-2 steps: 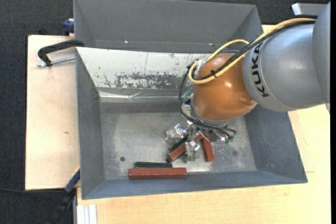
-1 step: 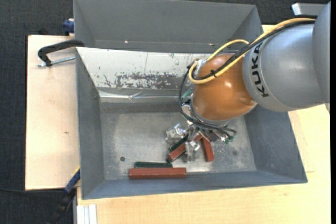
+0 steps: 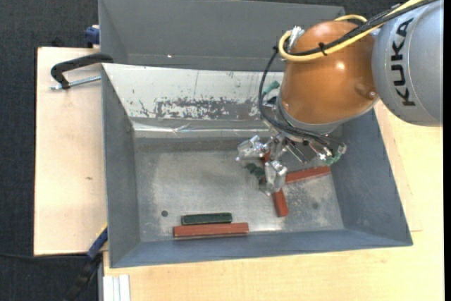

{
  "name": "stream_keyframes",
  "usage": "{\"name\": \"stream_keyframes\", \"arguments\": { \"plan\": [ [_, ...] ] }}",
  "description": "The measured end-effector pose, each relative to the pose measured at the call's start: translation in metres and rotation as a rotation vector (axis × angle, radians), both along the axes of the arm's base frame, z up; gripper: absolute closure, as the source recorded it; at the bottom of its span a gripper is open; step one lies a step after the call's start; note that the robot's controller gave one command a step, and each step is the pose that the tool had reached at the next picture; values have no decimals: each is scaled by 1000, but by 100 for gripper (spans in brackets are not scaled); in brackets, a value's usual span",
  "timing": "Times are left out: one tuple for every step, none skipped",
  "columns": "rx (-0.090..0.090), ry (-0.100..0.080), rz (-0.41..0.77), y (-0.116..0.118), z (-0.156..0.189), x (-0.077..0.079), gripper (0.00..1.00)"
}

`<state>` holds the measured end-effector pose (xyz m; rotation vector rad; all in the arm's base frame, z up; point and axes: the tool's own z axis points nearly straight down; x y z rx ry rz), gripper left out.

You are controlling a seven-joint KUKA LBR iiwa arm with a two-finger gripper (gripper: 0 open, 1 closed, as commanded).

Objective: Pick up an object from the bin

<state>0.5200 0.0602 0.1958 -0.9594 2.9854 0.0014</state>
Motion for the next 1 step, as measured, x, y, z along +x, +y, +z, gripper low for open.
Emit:
{"name": "stream_keyframes", "arguments": {
  "plan": [
    [0, 0, 0, 0, 0, 0, 100]
  ]
}}
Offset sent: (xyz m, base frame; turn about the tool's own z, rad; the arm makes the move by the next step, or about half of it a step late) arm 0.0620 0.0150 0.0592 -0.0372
